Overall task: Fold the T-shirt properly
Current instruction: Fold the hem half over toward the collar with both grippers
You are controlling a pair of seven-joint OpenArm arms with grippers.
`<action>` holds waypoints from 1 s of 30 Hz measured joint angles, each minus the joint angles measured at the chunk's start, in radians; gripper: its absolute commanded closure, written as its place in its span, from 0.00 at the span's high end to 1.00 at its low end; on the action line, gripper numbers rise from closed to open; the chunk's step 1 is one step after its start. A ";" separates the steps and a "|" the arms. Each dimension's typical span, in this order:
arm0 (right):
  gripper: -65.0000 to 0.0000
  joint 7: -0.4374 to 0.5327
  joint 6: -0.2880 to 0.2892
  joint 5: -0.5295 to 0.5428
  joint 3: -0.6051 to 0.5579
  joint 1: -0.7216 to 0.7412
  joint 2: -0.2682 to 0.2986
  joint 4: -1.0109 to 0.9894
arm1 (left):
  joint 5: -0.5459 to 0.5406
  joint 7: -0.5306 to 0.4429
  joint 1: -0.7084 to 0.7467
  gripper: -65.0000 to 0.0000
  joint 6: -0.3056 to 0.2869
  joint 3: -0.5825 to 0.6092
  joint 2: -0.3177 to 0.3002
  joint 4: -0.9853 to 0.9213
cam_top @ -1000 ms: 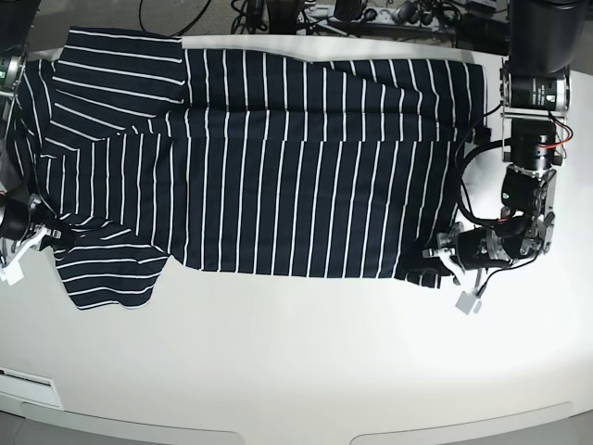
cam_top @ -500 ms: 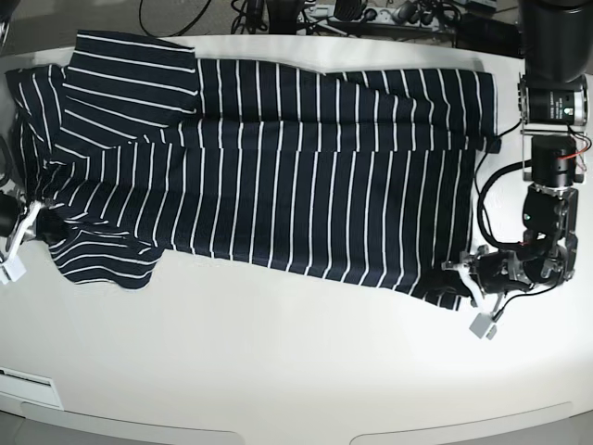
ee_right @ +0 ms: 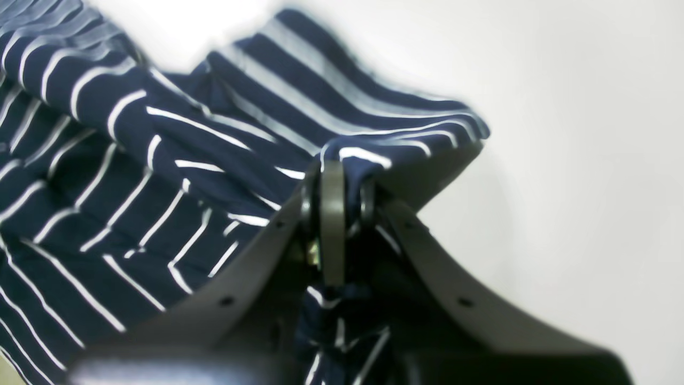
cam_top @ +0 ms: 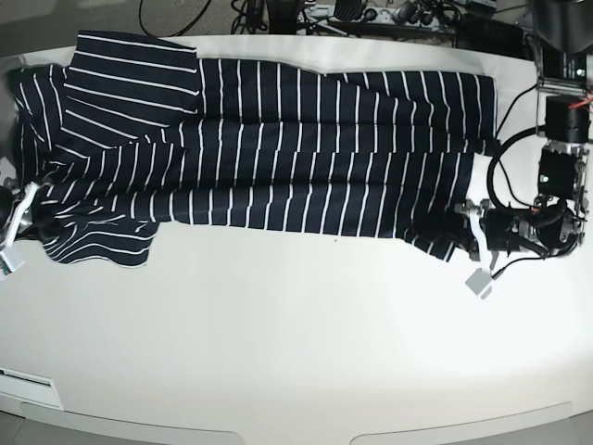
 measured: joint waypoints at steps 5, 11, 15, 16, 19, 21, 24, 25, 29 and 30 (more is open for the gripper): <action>0.00 -0.158 0.000 0.118 0.057 -0.089 -0.001 0.033 | -0.046 0.008 0.079 0.00 0.000 -0.003 -0.109 0.084; 0.00 -0.188 0.000 0.135 0.060 -0.124 -0.003 0.040 | -0.055 0.050 0.135 0.00 0.000 -0.003 -0.140 0.107; 0.00 -0.279 0.000 0.150 0.060 -0.134 -0.003 0.040 | -0.061 0.055 0.197 0.00 0.000 -0.003 -0.156 0.108; 0.00 -0.285 0.000 0.150 0.060 -0.136 -0.003 0.040 | -0.063 0.056 0.210 0.00 0.000 -0.003 -0.158 0.107; 0.00 -0.273 0.000 0.150 0.060 -0.138 -0.003 0.040 | -0.065 0.053 0.242 0.00 0.000 -0.003 -0.159 0.108; 0.00 -0.242 0.000 0.148 0.060 -0.138 -0.003 0.040 | -0.064 0.055 0.263 0.00 0.000 -0.003 -0.159 0.108; 0.20 -0.238 0.000 0.118 0.060 -0.138 -0.005 0.040 | -0.070 0.051 0.280 0.00 0.000 -0.003 -0.159 0.108; 0.36 -0.236 0.000 0.110 0.060 -0.138 -0.006 0.040 | -0.072 0.051 0.283 0.13 0.000 -0.003 -0.159 0.108; 0.56 -0.245 0.000 0.137 0.060 -0.119 -0.005 0.039 | -0.107 0.046 0.282 0.67 -0.003 -0.006 -0.159 0.116; 0.56 -0.245 0.000 0.183 0.060 -0.106 -0.003 0.039 | -0.107 0.039 0.279 0.70 -0.004 -0.006 -0.159 0.119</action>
